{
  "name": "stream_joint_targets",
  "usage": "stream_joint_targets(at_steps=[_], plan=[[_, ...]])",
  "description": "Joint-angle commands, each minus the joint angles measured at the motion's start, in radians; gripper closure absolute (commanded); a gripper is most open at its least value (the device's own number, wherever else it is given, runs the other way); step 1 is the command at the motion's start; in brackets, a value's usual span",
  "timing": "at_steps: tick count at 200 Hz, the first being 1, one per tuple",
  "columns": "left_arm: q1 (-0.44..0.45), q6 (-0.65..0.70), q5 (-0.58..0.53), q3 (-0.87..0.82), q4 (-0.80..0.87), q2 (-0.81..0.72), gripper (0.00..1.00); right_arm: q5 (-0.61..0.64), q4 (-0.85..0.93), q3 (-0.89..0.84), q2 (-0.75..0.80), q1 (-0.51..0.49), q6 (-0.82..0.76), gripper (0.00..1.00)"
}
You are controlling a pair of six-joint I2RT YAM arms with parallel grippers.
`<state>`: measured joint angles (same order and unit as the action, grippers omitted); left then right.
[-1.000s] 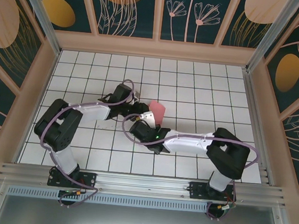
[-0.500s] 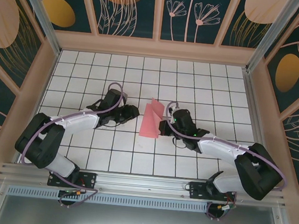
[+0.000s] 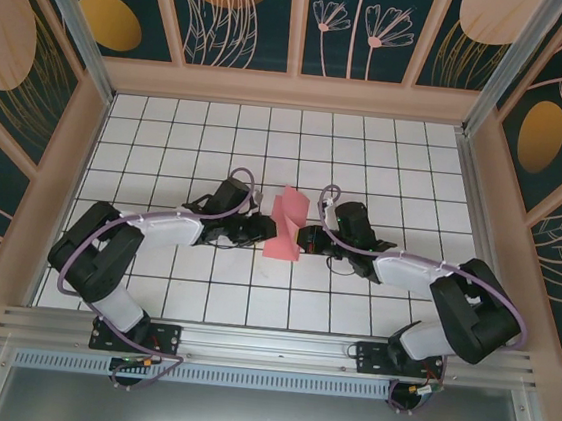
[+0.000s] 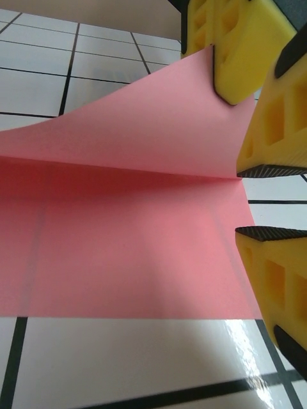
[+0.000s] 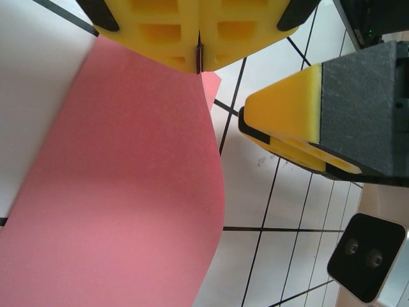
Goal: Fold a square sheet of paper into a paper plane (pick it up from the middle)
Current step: Fold the triangle a second time at the center of the table.
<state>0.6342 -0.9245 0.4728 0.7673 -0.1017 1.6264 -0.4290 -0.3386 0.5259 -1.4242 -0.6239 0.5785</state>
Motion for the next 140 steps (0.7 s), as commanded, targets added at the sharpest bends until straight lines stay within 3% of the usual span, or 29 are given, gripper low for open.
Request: stream_joint_targets(at_steps=[1,56,140], plan=[[0.016,0.024,0.024,0.029,-0.01,0.029,0.73,-0.03,-0.052,-0.012,-0.018,0.006,0.017,1.0],[0.041,0.033,-0.008,0.056,0.03,0.119,0.77,-0.033,-0.062,-0.011,-0.041,0.006,0.027,0.99],[0.041,0.12,-0.242,0.079,0.251,0.129,0.84,-0.016,-0.061,0.01,-0.09,0.007,0.041,0.98]])
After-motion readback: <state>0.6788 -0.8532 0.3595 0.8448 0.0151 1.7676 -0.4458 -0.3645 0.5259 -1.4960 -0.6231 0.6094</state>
